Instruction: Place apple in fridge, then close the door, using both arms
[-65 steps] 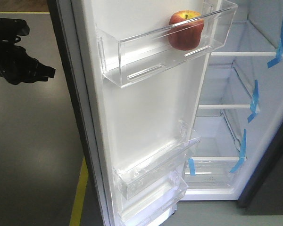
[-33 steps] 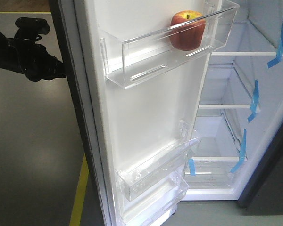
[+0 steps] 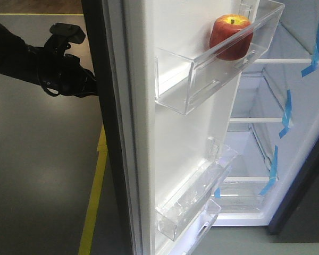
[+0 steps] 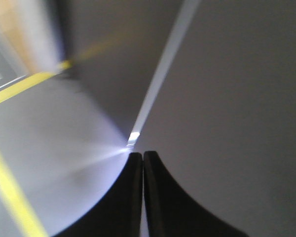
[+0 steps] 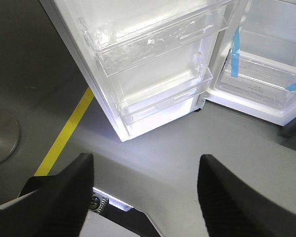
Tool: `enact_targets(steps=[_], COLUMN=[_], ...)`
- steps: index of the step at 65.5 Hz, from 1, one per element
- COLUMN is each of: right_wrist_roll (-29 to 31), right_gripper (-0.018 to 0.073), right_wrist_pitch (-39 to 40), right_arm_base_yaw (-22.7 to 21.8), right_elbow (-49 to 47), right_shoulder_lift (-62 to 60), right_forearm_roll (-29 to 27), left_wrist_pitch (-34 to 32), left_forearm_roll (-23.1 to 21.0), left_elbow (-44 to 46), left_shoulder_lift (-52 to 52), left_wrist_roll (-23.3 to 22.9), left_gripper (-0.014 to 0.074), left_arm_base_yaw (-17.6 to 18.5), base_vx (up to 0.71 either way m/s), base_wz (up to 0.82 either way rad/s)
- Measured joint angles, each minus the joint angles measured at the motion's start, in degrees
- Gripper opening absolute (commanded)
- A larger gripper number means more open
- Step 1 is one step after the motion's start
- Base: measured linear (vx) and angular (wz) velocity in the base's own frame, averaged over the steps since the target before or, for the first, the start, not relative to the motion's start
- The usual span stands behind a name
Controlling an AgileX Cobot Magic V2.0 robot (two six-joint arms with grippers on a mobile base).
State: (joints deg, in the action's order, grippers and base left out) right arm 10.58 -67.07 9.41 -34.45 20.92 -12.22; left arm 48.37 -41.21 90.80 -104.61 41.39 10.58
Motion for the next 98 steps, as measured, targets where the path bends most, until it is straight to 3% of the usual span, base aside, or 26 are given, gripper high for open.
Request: enact_targets(steps=[22, 46, 65, 73, 98], right_wrist_roll=[0.00, 0.00, 0.00, 0.00, 0.00], right_gripper=[0.0434, 0.0434, 0.0434, 0.0434, 0.0434], right_wrist_pitch=[0.00, 0.00, 0.00, 0.00, 0.00], right_arm_base_yaw=[0.00, 0.00, 0.00, 0.00, 0.00], right_elbow=[0.00, 0.00, 0.00, 0.00, 0.00], right_shoulder_lift=[0.00, 0.00, 0.00, 0.00, 0.00], right_forearm_roll=[0.00, 0.00, 0.00, 0.00, 0.00], left_wrist_pitch=[1.07, 0.70, -11.74, -15.42, -16.05], left_forearm_roll=[-8.95, -20.98, -27.44, -28.82, -29.56], left_elbow=[0.00, 0.00, 0.25, 1.93, 16.05], left_shoulder_lift=[0.00, 0.00, -0.72, -2.86, -13.67], left_wrist_roll=[8.64, 16.60, 21.91, 23.85, 25.04], left_gripper=[-0.0006, -0.0006, -0.0006, -0.0006, -0.0006], left_arm_base_yaw=[4.79, 14.24, 22.40, 25.22, 30.41], base_vx=[0.00, 0.00, 0.00, 0.00, 0.00], base_wz=[0.00, 0.00, 0.00, 0.00, 0.00])
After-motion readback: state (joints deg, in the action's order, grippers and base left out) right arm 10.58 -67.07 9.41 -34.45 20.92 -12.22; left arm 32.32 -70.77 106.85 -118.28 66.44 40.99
